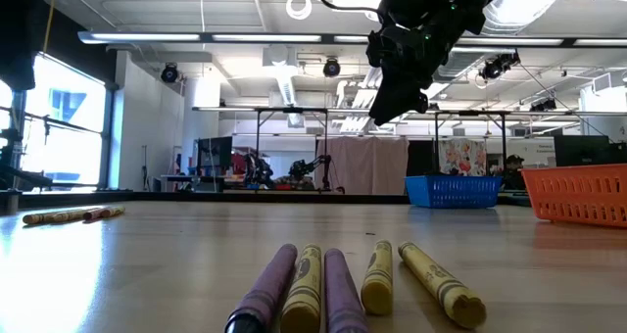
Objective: Sort crayons
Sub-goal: Put the yellow crayon into the orange basket
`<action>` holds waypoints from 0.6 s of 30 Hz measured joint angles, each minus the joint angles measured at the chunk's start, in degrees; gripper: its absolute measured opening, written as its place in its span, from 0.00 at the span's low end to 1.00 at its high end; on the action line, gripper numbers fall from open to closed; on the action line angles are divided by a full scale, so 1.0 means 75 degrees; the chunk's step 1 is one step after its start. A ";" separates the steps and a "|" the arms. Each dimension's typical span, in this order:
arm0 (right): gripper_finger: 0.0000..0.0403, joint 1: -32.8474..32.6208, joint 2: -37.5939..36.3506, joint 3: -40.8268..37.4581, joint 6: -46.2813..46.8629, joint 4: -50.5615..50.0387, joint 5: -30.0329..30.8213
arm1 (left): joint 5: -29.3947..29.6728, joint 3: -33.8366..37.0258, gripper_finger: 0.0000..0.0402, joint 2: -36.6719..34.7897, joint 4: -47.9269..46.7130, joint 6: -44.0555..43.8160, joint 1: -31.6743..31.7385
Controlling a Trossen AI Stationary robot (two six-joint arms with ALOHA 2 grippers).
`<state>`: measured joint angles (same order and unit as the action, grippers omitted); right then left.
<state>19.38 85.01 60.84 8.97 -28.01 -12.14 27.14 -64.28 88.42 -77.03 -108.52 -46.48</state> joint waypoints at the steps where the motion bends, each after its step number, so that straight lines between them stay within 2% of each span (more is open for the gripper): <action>1: 0.29 0.0000 0.0000 0.0000 0.0000 0.0002 0.0000 | 0.0005 0.0052 0.17 0.0015 0.0012 0.0315 0.0260; 8: 0.29 -0.0001 0.0000 0.0000 0.0000 0.0002 0.0000 | -0.0318 0.0832 0.17 0.0024 0.0639 0.1520 0.1744; 13: 0.29 -0.0002 0.0000 0.0000 -0.0001 0.0000 0.0000 | -0.0321 0.1288 0.17 0.0024 0.1154 0.1486 0.2405; 18: 0.29 -0.0003 0.0000 0.0000 0.0000 0.0000 0.0000 | -0.0468 0.1724 0.17 0.0024 0.1806 0.1286 0.2623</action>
<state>19.35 85.01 60.84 8.97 -28.01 -12.14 23.63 -51.35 88.60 -63.49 -98.87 -26.81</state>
